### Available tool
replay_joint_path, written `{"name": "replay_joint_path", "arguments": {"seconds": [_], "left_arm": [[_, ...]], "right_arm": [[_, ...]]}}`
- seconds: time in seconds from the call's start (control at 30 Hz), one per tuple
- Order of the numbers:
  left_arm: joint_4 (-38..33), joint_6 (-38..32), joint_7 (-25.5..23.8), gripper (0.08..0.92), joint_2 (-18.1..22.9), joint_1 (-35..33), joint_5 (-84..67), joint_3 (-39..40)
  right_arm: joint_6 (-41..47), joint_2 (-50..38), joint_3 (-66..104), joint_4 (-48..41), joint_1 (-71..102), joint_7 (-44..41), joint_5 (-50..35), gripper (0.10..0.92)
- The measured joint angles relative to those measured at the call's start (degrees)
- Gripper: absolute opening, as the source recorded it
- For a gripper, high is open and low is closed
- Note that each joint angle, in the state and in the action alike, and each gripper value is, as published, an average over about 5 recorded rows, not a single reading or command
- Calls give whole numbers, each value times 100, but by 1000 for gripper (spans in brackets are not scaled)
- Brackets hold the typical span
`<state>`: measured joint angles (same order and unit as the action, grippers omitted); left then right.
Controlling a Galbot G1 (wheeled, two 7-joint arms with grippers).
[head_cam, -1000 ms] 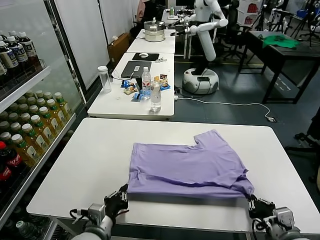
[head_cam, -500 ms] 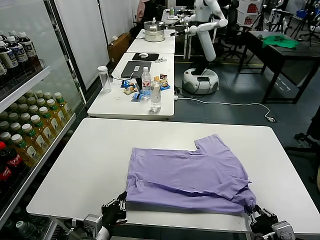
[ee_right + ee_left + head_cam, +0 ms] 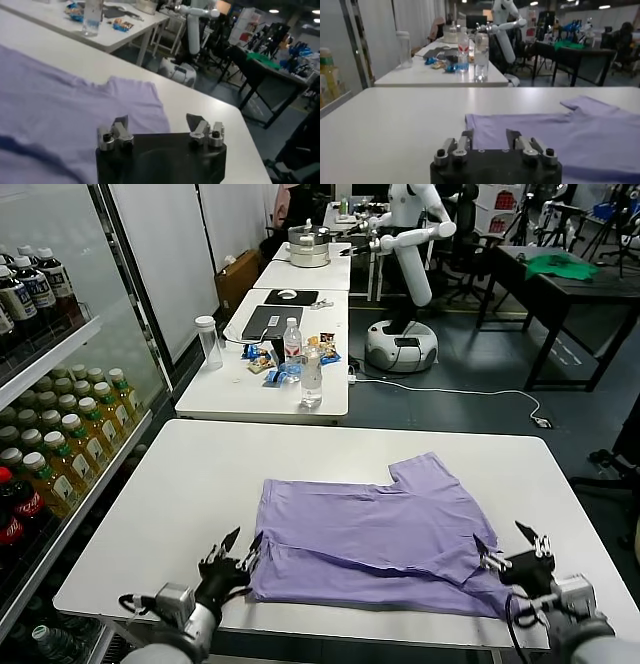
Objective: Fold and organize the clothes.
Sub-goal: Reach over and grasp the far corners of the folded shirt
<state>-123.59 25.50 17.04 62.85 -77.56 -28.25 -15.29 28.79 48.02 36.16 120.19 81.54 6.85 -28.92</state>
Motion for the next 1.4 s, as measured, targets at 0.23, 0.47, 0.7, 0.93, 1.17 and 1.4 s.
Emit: {"name": "replay_joint_path", "arguments": {"seconds": [0.23, 0.47, 0.7, 0.93, 1.17, 1.4], "left_arm": [[868, 16, 98, 811, 199, 1032, -66, 399], [1817, 77, 171, 823, 447, 1972, -117, 778], [2624, 170, 220, 823, 641, 2633, -246, 1010], [3204, 287, 297, 823, 725, 3026, -311, 1130], [3442, 406, 305, 823, 737, 3136, -472, 1212], [3494, 435, 316, 749, 685, 3133, -626, 1222]], "right_arm": [[188, 42, -986, -1245, -1677, 40, -463, 823], [316, 262, -1918, -2460, -3108, 0, -724, 823], [368, 595, -2660, -3527, -4206, -105, -817, 823], [397, 934, -3141, -4399, -4942, -267, -809, 823], [415, 1210, -3382, -5078, -5313, -423, -762, 823], [408, 1319, -3502, -5387, -5442, -493, -792, 791]]}}
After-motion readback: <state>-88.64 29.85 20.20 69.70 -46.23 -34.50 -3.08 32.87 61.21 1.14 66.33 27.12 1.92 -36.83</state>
